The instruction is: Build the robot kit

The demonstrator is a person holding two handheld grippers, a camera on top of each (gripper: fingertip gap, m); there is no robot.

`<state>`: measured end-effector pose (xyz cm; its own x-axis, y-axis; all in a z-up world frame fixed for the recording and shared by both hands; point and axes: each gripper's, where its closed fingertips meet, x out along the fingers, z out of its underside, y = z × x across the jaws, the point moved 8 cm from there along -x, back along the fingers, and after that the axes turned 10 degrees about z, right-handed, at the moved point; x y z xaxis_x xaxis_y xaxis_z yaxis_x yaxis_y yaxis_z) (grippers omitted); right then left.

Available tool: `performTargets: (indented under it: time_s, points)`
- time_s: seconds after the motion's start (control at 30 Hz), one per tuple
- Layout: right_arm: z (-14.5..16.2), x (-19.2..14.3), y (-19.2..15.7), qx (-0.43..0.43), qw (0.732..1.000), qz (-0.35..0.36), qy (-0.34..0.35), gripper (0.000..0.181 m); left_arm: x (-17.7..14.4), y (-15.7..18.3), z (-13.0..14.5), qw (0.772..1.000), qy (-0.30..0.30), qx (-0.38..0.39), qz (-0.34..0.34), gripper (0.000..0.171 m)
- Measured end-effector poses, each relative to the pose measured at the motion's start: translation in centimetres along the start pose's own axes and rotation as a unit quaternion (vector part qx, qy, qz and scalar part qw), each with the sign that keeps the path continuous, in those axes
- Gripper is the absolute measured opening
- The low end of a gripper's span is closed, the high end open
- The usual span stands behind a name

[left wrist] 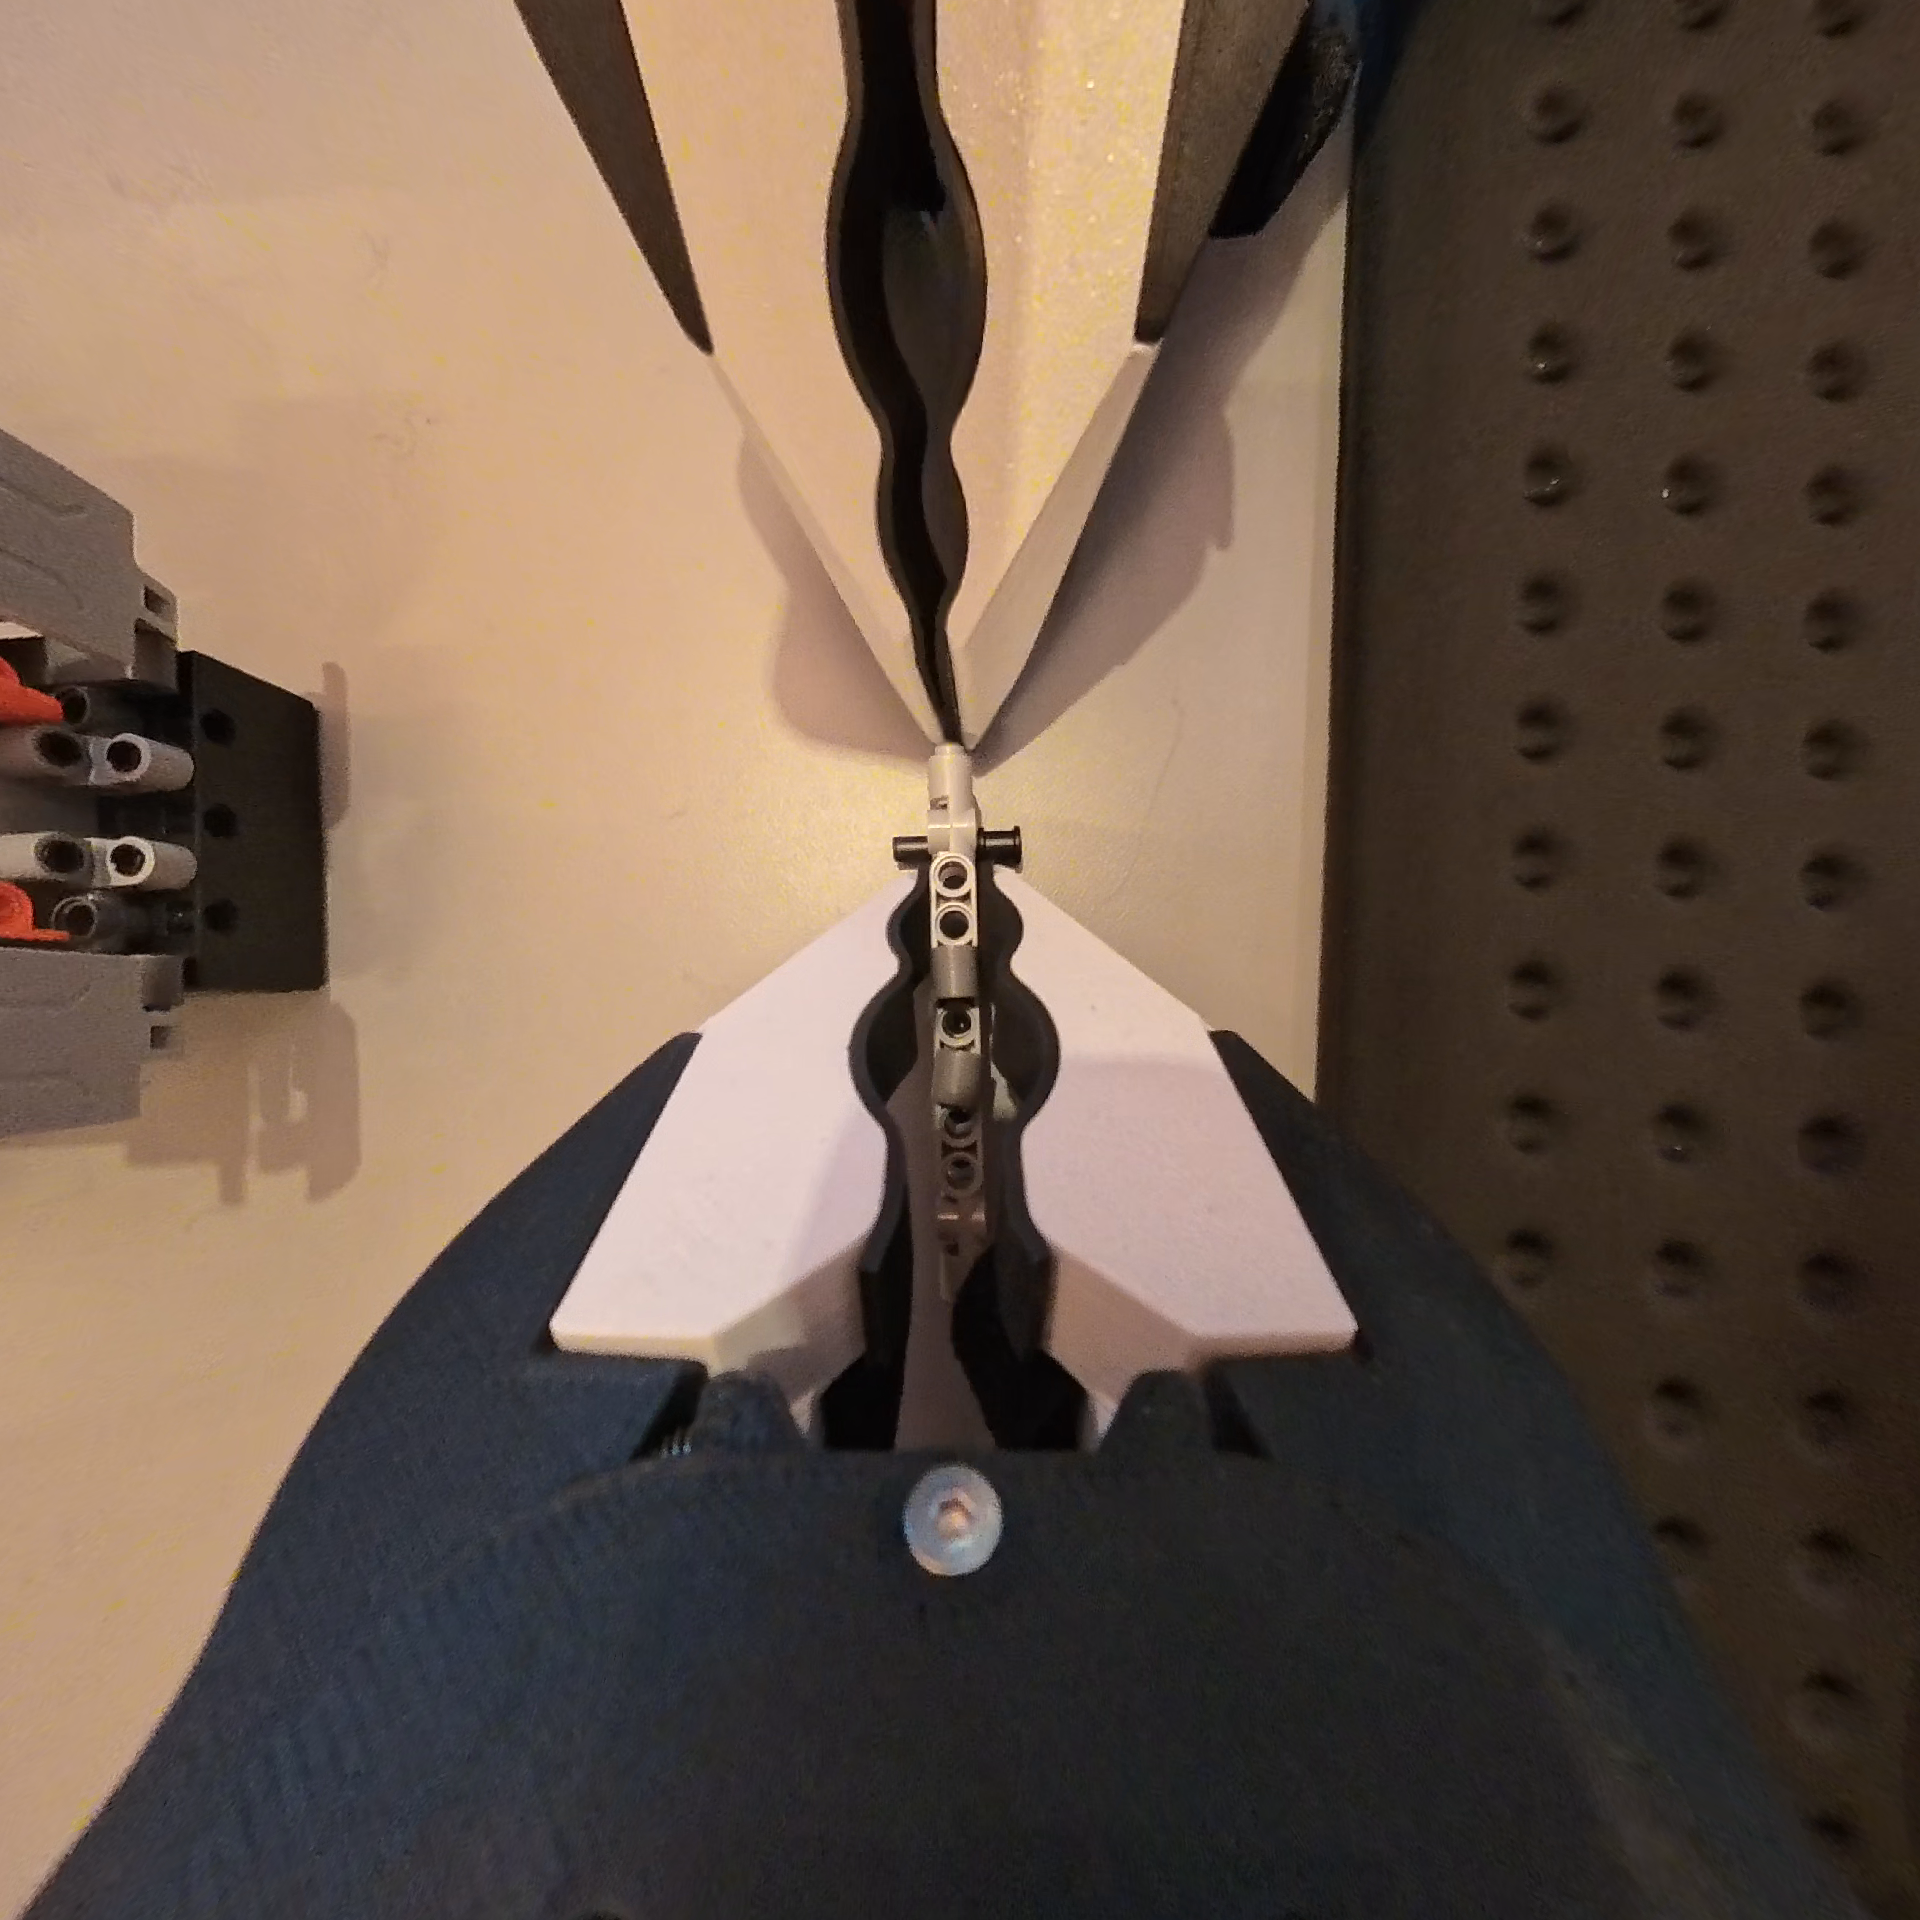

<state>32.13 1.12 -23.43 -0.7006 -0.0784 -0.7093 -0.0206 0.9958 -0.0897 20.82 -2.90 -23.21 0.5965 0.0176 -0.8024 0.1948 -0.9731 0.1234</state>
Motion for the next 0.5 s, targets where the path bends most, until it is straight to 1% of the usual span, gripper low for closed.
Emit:
performTargets:
  time_s: [0.17,0.37,0.5]
  points:
    - [-0.12,-0.01,0.02,0.003,1.000,0.000,0.010,0.000,0.00,-0.07,-0.03,1.000,0.001,-0.001,0.004,0.005]
    - [-0.58,0.22,-0.15,-0.014,1.000,0.013,0.005,0.000,0.03,0.00,-0.10,1.000,-0.004,0.008,-0.010,0.005]
    - [-0.41,0.23,0.17,0.002,1.000,0.002,0.010,0.000,0.01,-0.15,-0.03,1.000,0.000,0.000,-0.010,0.005]
